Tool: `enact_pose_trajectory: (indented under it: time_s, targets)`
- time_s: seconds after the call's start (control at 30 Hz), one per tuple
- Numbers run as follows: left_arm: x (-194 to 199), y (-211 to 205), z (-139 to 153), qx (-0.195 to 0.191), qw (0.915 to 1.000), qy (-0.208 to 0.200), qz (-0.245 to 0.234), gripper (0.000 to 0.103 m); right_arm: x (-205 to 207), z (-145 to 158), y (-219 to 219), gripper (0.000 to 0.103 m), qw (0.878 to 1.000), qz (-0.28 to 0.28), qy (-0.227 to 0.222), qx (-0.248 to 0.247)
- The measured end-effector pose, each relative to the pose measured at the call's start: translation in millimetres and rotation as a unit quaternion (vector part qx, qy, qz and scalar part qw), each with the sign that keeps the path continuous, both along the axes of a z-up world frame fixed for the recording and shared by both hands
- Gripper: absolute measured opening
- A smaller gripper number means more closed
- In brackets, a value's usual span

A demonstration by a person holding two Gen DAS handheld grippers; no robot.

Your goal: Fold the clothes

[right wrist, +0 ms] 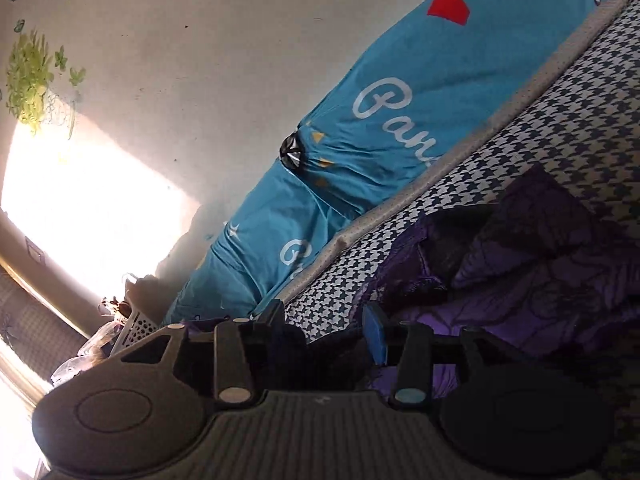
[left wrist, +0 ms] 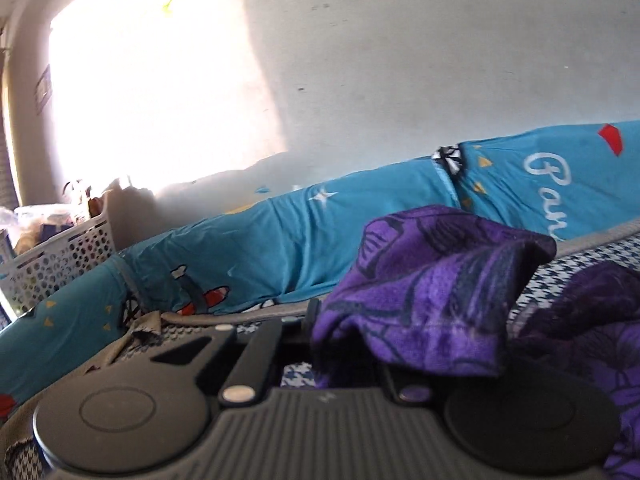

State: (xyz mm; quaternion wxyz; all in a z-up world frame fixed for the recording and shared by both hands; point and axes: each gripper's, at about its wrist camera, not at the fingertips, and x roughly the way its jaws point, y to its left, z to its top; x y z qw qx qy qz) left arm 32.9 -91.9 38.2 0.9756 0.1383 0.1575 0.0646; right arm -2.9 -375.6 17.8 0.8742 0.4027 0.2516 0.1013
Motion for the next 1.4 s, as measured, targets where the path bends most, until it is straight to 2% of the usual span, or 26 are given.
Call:
enact_pose_trajectory:
  time_s: [0.17, 0.33, 0.47, 0.57, 0.6, 0.63, 0.67, 0.73, 0.8, 0.97, 1.13, 1.2, 1.27, 1.33, 1.4]
  targets:
    - [9.9, 45.8, 9.7, -0.005, 0.9975, -0.009, 0.069, 0.005, 3.6, 0.4, -1.0, 0.043, 1.000, -0.011, 0.017, -0.023]
    - [17.1, 98.1, 14.2, -0.005, 0.9900, -0.003, 0.141, 0.006, 5.6, -0.1, 17.3, 0.043, 0.993, 0.014, 0.026, -0.114]
    - [18.2, 136.3, 11.5, -0.017, 0.9802, 0.019, 0.196, 0.007, 6.6, -3.1, 35.0, 0.044, 0.981, 0.046, 0.029, -0.187]
    - [18.8, 164.2, 8.9, -0.027, 0.9705, 0.038, 0.237, 0.015, 7.3, -5.4, 48.2, 0.054, 0.968, 0.070, 0.031, -0.240]
    - [18.4, 170.2, 8.4, -0.026, 0.9683, 0.041, 0.245, 0.022, 7.5, -6.2, 52.6, 0.056, 0.962, 0.078, 0.031, -0.258]
    - [16.6, 171.8, 8.6, -0.020, 0.9672, 0.039, 0.250, 0.032, 7.7, -6.9, 57.0, 0.057, 0.957, 0.086, 0.032, -0.276]
    - [14.1, 171.9, 9.7, -0.013, 0.9663, 0.035, 0.255, 0.038, 8.0, -7.7, 61.4, 0.057, 0.951, 0.094, 0.033, -0.293]
    - [11.2, 173.0, 13.0, -0.007, 0.9645, 0.026, 0.263, 0.064, 8.4, -9.2, 70.2, 0.058, 0.938, 0.109, 0.034, -0.328]
    - [8.8, 174.4, 16.4, -0.004, 0.9624, 0.017, 0.271, 0.075, 7.7, -11.8, 76.4, 0.058, 0.927, 0.124, 0.037, -0.353]
    - [0.2, 170.3, 24.3, -0.032, 0.9701, 0.001, 0.241, 0.075, 2.3, -19.9, 86.0, 0.062, 0.899, 0.148, 0.043, -0.409]
    - [-14.2, 159.1, 38.7, -0.057, 0.9715, -0.046, 0.226, 0.088, -3.4, -26.2, 94.0, 0.071, 0.877, 0.177, 0.038, -0.444]
    - [-20.4, 151.8, 44.0, -0.058, 0.9727, -0.066, 0.215, 0.089, -4.9, -29.9, 99.2, 0.072, 0.865, 0.188, 0.037, -0.464]
    - [-26.1, 141.2, 48.1, -0.042, 0.9731, -0.088, 0.209, 0.091, -5.8, -34.1, 103.8, 0.072, 0.850, 0.197, 0.038, -0.487]
    - [-30.2, 132.4, 51.3, -0.024, 0.9716, -0.105, 0.211, 0.103, -6.7, -37.8, 108.5, 0.072, 0.836, 0.200, 0.035, -0.510]
    - [-31.0, 129.7, 54.9, -0.021, 0.9693, -0.115, 0.216, 0.103, -6.3, -40.5, 111.1, 0.072, 0.827, 0.197, 0.035, -0.525]
